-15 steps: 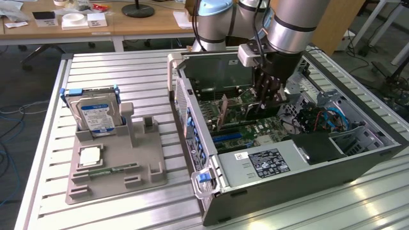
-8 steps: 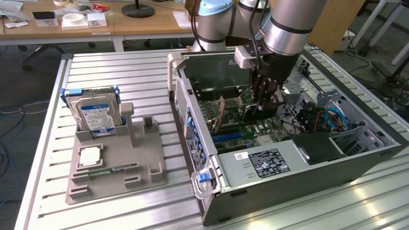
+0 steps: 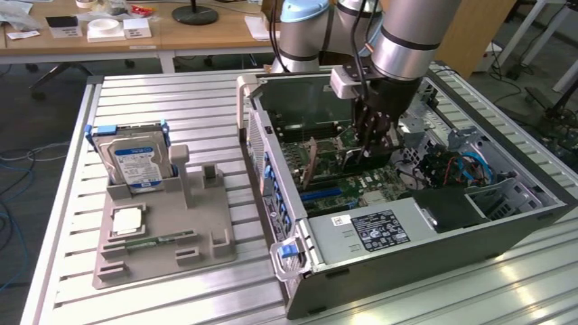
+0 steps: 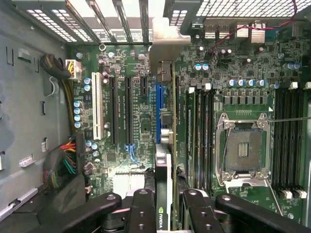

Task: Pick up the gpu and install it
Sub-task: 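Insert the gpu into the slot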

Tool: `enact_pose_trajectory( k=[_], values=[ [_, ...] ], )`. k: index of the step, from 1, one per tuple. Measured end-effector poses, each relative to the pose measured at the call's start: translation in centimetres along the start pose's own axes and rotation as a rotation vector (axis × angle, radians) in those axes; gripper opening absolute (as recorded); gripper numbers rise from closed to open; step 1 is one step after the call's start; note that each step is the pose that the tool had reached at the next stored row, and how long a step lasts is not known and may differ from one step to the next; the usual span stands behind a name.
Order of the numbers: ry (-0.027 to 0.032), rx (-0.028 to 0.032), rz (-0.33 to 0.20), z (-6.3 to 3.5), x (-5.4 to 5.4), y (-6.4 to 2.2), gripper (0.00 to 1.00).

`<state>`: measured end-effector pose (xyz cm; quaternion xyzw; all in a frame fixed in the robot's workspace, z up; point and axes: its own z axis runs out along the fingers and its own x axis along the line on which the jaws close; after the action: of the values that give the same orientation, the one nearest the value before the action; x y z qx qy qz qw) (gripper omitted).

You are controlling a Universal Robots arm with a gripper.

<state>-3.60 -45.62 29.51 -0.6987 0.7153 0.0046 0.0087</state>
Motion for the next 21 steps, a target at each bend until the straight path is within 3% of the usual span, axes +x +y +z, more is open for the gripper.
enact_pose_trajectory(
  k=[21],
  values=[
    [0.0, 0.0001, 0.0, 0.54, 0.29, 0.33, 0.27]
  ],
)
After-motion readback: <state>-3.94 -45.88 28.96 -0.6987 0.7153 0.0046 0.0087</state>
